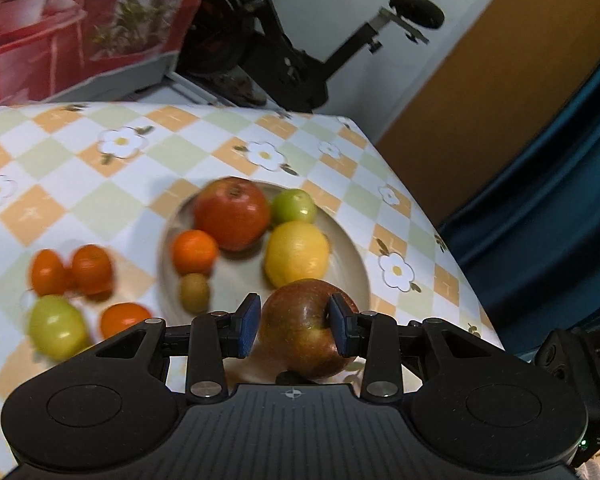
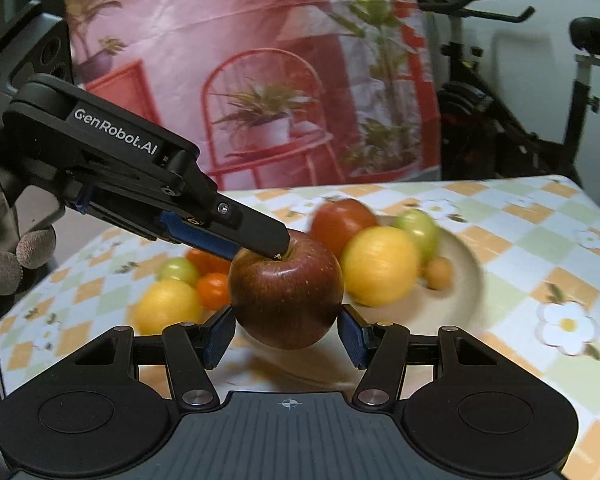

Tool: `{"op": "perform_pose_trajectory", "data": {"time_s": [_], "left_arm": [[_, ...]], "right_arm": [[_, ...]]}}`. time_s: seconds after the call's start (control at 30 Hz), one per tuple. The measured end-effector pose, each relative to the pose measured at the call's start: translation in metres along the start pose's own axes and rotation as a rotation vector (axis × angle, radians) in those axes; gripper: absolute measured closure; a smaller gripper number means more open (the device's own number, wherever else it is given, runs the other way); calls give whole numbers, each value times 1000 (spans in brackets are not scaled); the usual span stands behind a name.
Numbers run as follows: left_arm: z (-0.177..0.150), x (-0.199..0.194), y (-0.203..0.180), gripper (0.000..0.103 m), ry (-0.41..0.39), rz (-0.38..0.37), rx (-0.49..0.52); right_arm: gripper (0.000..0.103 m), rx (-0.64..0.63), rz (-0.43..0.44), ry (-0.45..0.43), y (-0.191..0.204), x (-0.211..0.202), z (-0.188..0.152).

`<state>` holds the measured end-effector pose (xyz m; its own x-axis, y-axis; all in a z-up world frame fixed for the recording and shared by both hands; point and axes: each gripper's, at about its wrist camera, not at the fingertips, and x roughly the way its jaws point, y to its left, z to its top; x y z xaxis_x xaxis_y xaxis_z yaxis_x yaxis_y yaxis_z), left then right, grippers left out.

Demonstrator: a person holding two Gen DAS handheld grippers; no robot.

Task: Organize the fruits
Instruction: 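Carry the red apple over the beige plate and lower it with both tools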

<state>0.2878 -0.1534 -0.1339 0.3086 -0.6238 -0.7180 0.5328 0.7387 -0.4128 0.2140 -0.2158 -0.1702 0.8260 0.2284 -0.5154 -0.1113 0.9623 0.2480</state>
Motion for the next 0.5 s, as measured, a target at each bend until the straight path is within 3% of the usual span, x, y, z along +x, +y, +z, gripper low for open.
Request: {"op": "perform_pose_trajectory", "data": {"time_s": [0.5], "left_arm": [[23,45,-32,64,53,2,60]], "right_arm": [[50,1,-72,-15,-50,-7,-4]]}}
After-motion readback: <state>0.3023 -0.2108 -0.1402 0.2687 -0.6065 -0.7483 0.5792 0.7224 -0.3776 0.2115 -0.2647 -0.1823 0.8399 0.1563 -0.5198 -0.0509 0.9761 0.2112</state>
